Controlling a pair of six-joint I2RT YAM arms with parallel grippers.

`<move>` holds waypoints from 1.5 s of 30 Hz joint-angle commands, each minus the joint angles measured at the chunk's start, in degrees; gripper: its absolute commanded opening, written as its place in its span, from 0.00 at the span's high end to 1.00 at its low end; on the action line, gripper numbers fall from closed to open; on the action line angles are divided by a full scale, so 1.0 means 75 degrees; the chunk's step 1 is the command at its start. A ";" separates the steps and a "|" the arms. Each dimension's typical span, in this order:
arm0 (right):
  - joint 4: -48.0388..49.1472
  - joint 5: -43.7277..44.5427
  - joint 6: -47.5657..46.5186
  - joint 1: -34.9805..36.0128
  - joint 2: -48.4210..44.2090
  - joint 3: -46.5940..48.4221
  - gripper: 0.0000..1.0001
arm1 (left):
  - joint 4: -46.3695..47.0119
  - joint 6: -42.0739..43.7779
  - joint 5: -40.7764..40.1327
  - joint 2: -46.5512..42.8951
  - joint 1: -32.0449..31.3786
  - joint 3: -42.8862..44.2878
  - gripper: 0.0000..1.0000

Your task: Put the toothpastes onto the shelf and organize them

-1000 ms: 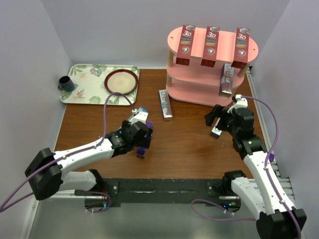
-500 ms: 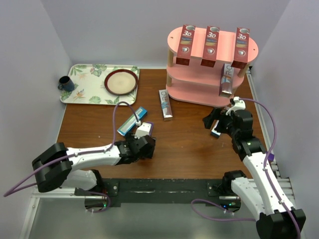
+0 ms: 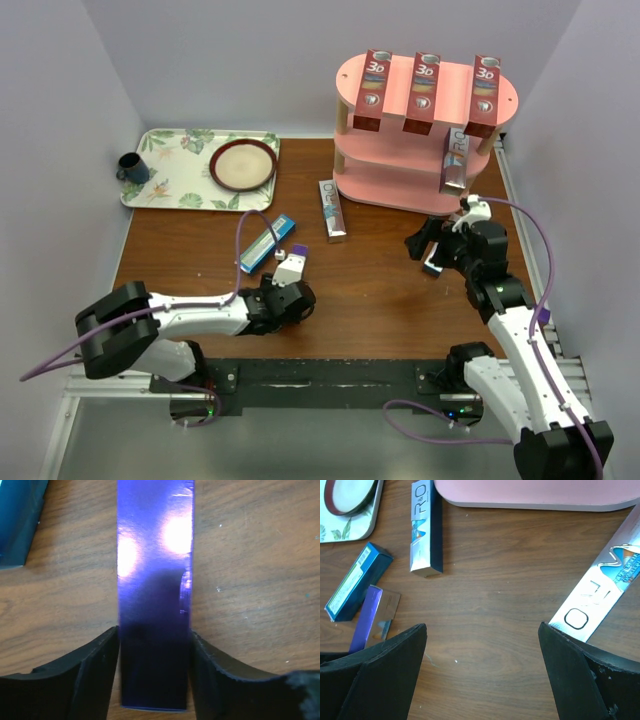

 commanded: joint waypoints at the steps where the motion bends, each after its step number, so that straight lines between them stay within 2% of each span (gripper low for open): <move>1: 0.0271 -0.0639 -0.0226 -0.0028 -0.0074 -0.0090 0.02 | 0.0048 0.0302 -0.0080 -0.0378 -0.0064 0.0145 0.45; 6: 0.0529 -0.1422 -0.0331 -0.0016 0.0067 -0.0101 0.02 | 0.0165 0.1381 0.0600 -0.1361 -0.0052 0.0367 0.58; 12: 0.0928 -0.2057 -0.0390 0.0113 0.0114 -0.0183 0.02 | -0.0163 0.2565 0.1502 -0.2160 0.0123 0.0777 0.63; 15: 0.1079 -0.2338 -0.0484 0.0335 0.0137 -0.0195 0.01 | -0.0210 0.3348 0.2602 -0.2383 0.0661 0.0941 0.64; 16: 0.1184 -0.2432 -0.0542 0.0521 0.0114 -0.0184 0.02 | -0.0210 0.3548 0.3394 -0.2430 0.0849 0.1000 0.65; 20: 0.1267 -0.2199 -0.0835 0.1318 0.0044 -0.0184 0.01 | -0.0489 0.4544 0.5099 -0.2536 0.1951 0.1362 0.65; 24: 0.1490 -0.2257 -0.1081 0.1917 -0.0038 -0.0265 0.01 | -0.1298 0.5505 0.6560 -0.1951 0.2338 0.2298 0.62; 28: 0.1374 -0.1976 -0.1444 0.2456 -0.0191 -0.0161 0.01 | -0.1685 0.6091 0.8378 -0.1494 0.3062 0.2617 0.66; 30: 0.1117 -0.1824 -0.2084 0.2736 -0.0168 0.0038 0.01 | -0.1756 0.6351 0.9360 -0.1201 0.3426 0.2676 0.67; 32: 0.0519 -0.1660 -0.2567 0.2936 -0.0074 0.0518 0.01 | -0.1897 0.6631 0.9868 -0.0886 0.3592 0.2723 0.67; 33: 0.0344 -0.1694 -0.3312 0.3111 -0.0004 0.0670 0.01 | -0.1955 0.6725 1.0277 -0.0779 0.3697 0.2827 0.67; 36: -0.1047 -0.1321 -0.4579 0.3346 0.0183 0.1536 0.01 | -0.2341 0.7077 1.0782 -0.0439 0.3780 0.3178 0.67; 39: -0.1742 -0.1272 -0.5591 0.3557 0.0196 0.1866 0.01 | -0.2564 0.7359 1.1101 -0.0275 0.3827 0.3507 0.67; 42: -0.1872 -0.1459 -0.6575 0.3873 0.0021 0.1716 0.01 | -0.2926 0.7628 1.1276 -0.0146 0.3850 0.3870 0.66; 45: -0.1884 -0.1214 -0.6823 0.4166 -0.0038 0.1750 0.01 | -0.3278 0.7816 1.1382 0.0053 0.3839 0.4187 0.66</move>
